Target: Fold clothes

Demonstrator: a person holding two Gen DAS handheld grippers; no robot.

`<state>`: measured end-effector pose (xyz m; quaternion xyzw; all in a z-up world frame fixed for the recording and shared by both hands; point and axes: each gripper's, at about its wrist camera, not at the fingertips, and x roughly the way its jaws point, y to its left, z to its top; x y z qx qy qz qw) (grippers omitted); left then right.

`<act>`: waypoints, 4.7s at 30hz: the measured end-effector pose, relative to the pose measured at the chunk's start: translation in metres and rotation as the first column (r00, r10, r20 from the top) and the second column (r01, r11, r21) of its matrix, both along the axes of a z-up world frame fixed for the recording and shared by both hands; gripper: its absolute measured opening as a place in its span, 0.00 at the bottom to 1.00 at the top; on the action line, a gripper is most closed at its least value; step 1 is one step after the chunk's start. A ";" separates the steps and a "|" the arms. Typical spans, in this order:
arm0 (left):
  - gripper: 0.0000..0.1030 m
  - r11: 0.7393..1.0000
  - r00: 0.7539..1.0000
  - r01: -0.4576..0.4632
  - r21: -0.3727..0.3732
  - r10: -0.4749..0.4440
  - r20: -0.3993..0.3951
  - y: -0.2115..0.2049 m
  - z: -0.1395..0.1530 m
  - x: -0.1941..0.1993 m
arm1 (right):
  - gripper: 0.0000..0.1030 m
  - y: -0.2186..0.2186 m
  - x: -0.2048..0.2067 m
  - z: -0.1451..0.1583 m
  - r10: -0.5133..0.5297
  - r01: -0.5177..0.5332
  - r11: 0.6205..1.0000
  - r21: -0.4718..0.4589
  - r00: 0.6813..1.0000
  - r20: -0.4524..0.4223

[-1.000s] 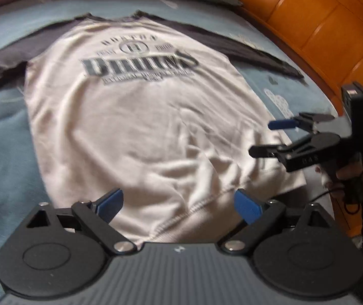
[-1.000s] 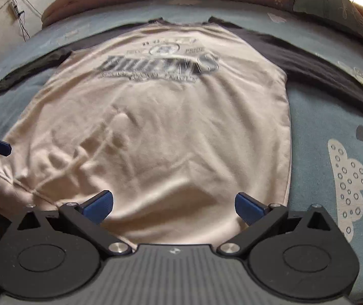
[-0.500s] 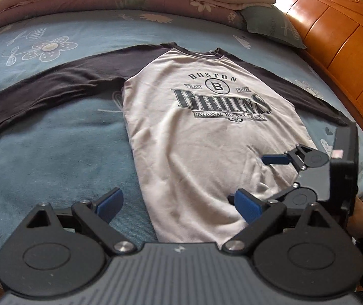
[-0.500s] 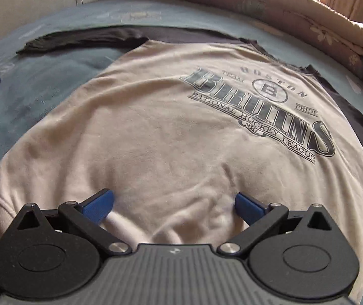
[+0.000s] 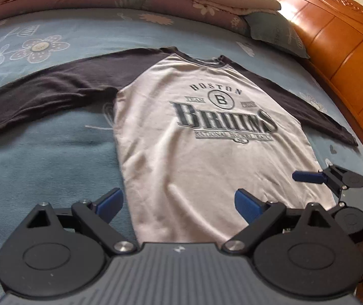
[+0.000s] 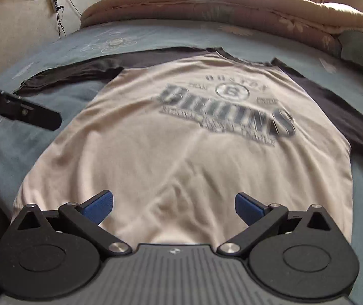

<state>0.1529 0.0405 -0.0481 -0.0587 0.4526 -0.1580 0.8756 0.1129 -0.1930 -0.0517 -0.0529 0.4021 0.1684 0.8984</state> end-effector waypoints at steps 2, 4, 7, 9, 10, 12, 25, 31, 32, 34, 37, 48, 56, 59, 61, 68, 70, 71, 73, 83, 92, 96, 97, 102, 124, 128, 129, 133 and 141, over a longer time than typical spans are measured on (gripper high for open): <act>0.91 0.998 0.998 -0.057 0.012 0.057 0.001 0.017 0.002 0.001 | 1.00 0.021 0.032 0.000 0.026 -0.026 1.000 -0.011 0.999 0.023; 0.91 0.995 0.995 -0.100 0.020 0.100 0.004 0.032 0.004 0.000 | 1.00 0.041 0.060 -0.005 0.053 -0.053 0.999 -0.004 0.998 0.031; 0.91 0.989 0.989 -0.148 0.022 0.148 0.006 0.048 0.004 -0.002 | 1.00 0.065 0.088 -0.018 0.076 -0.076 0.997 0.000 0.997 0.005; 0.91 0.987 0.987 -0.158 0.020 0.158 0.000 0.053 0.003 -0.003 | 1.00 0.075 0.090 -0.035 0.078 -0.081 0.995 -0.051 0.995 -0.061; 0.91 0.987 0.988 -0.157 0.019 0.157 -0.002 0.053 0.002 -0.004 | 1.00 0.076 0.081 -0.039 0.083 -0.087 0.993 -0.075 0.995 -0.050; 0.91 0.990 0.990 -0.140 0.011 0.141 -0.009 0.051 0.000 -0.005 | 1.00 0.068 0.058 -0.039 0.065 -0.069 0.996 -0.064 0.996 -0.057; 0.91 0.962 0.960 0.274 0.007 -0.273 -0.067 -0.056 -0.024 -0.006 | 1.00 -0.057 -0.016 -0.005 -0.195 0.197 0.979 0.049 0.980 -0.044; 0.94 0.926 0.919 0.377 -0.007 -0.375 -0.119 -0.069 -0.051 -0.034 | 1.00 -0.107 -0.055 -0.032 -0.283 0.286 0.958 0.008 0.952 -0.119; 0.94 0.922 0.916 0.387 -0.005 -0.385 -0.115 -0.067 -0.053 -0.039 | 1.00 -0.113 -0.065 -0.034 -0.288 0.291 0.957 0.008 0.950 -0.118; 0.94 0.918 0.911 0.397 0.017 -0.391 -0.134 -0.062 -0.052 -0.046 | 1.00 -0.120 -0.081 -0.031 -0.269 0.274 0.962 0.024 0.956 -0.115; 0.94 0.920 0.913 0.390 0.034 -0.381 -0.149 -0.056 -0.042 -0.048 | 1.00 -0.130 -0.097 -0.026 -0.265 0.274 0.960 0.056 0.955 -0.136; 0.94 0.919 0.901 0.382 -0.103 -0.395 -0.182 -0.078 -0.055 -0.055 | 1.00 -0.104 -0.060 -0.014 -0.267 0.276 0.956 0.099 0.959 -0.096; 0.95 0.920 0.916 0.296 -0.257 -0.350 -0.198 -0.037 -0.041 -0.078 | 1.00 -0.103 -0.083 -0.026 -0.212 0.212 0.977 -0.009 0.972 -0.102; 0.95 0.925 0.941 0.258 -0.278 -0.306 -0.144 -0.025 -0.019 -0.076 | 1.00 -0.083 -0.088 -0.010 -0.103 0.102 0.994 -0.035 0.994 -0.040; 0.95 0.944 0.959 0.238 -0.227 -0.266 -0.102 -0.022 -0.004 -0.073 | 1.00 -0.058 -0.088 -0.002 0.009 -0.009 0.999 -0.036 1.000 -0.010; 0.95 0.979 0.988 0.138 -0.151 -0.146 -0.044 -0.014 0.015 -0.071 | 1.00 0.050 -0.061 -0.008 0.231 -0.224 0.967 -0.121 0.972 0.050; 0.95 0.983 0.991 0.113 -0.144 -0.122 -0.052 -0.011 0.014 -0.075 | 1.00 0.061 -0.053 -0.016 0.228 -0.225 0.967 -0.120 0.974 0.011; 0.95 0.984 0.992 0.105 -0.144 -0.114 -0.055 -0.009 0.014 -0.077 | 1.00 0.065 -0.050 -0.020 0.226 -0.227 0.967 -0.119 0.974 -0.017; 0.95 0.983 0.992 0.102 -0.150 -0.111 -0.053 -0.004 0.014 -0.082 | 1.00 0.064 -0.057 -0.029 0.234 -0.238 0.965 -0.113 0.971 -0.044; 0.95 0.977 0.987 0.149 -0.153 -0.156 -0.036 -0.016 0.011 -0.079 | 1.00 0.061 -0.099 -0.023 0.278 -0.277 0.940 -0.201 0.960 -0.027; 0.95 0.977 0.993 0.094 -0.193 -0.106 -0.054 -0.001 0.004 -0.083 | 1.00 0.068 -0.078 -0.008 0.290 -0.285 0.947 -0.148 0.957 0.016; 0.95 0.979 0.993 0.091 -0.181 -0.102 -0.055 0.001 0.004 -0.085 | 1.00 0.062 -0.053 -0.018 0.217 -0.219 0.975 -0.033 0.974 -0.057; 0.95 0.980 0.994 0.086 -0.179 -0.098 -0.056 0.002 0.004 -0.085 | 1.00 0.060 -0.053 -0.023 0.216 -0.217 0.976 -0.004 0.972 -0.091; 0.95 0.978 0.992 0.094 -0.186 -0.108 -0.069 0.000 -0.001 -0.077 | 1.00 0.043 -0.075 -0.026 0.214 -0.206 0.976 0.064 0.968 -0.135; 0.98 0.946 0.947 0.254 -0.200 -0.285 -0.146 -0.039 -0.062 -0.074 | 1.00 -0.048 -0.061 -0.030 -0.088 0.089 0.996 0.001 0.991 -0.105; 0.98 0.939 0.932 0.323 -0.119 -0.338 -0.133 -0.044 -0.056 -0.094 | 1.00 -0.040 -0.061 -0.033 -0.089 0.084 0.995 -0.053 0.991 -0.097; 0.98 0.935 0.927 0.340 -0.103 -0.351 -0.128 -0.047 -0.054 -0.097 | 1.00 -0.040 -0.060 -0.032 -0.091 0.086 0.995 -0.057 0.991 -0.101; 0.98 0.916 0.911 0.394 -0.074 -0.400 -0.102 -0.053 -0.044 -0.107 | 1.00 -0.050 -0.056 -0.021 -0.082 0.078 0.996 -0.029 0.987 -0.139; 0.98 0.885 0.903 0.416 -0.211 -0.429 -0.019 -0.072 -0.033 -0.085 | 1.00 -0.108 -0.061 0.015 -0.151 0.152 0.988 0.002 0.978 -0.144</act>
